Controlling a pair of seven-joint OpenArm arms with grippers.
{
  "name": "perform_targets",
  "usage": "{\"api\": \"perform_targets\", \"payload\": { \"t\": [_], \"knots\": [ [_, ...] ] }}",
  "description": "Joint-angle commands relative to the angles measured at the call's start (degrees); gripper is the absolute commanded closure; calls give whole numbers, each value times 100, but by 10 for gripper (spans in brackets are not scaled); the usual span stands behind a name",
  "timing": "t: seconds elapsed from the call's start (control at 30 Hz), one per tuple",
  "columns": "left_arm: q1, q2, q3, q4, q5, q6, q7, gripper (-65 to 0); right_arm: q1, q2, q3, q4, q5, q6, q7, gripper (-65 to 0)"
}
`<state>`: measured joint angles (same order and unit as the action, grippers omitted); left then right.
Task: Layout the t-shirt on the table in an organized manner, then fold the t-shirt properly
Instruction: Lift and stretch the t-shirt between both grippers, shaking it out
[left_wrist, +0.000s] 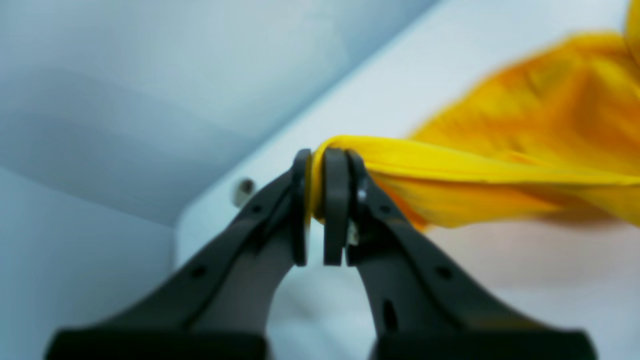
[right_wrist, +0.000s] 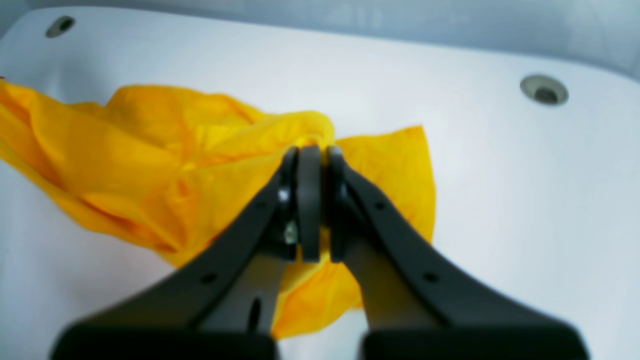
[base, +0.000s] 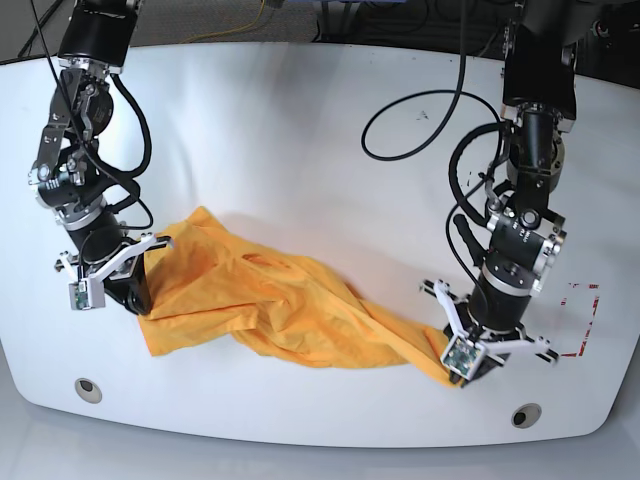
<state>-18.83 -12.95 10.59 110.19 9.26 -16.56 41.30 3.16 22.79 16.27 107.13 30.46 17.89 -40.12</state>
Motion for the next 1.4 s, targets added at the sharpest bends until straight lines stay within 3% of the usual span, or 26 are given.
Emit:
{"api": "perform_targets", "payload": {
  "t": [0.0,0.2,0.5,1.03,1.37],
  "knots": [
    [-513,-28,-26,106,37,78,-38,-32,348,328,47,69,53,-44,227,0],
    [-1225,-28,-17,62,37,78,-29,-32,1034,583,4,-194,71,0,227,0],
    [-2236,-10,176,-17,19,69,-29,-35,2308,1023,-585,-827,71,0,245,0],
    [-3677,-19,220,-949,19,69,-38,-36,4383,1075,-1324,-2093,18,18,245,0],
    [-4179,-37,211,-1098,46,7,-38,-35,5587,1075,-1825,-3016,9,264,236,0]
  ]
}}
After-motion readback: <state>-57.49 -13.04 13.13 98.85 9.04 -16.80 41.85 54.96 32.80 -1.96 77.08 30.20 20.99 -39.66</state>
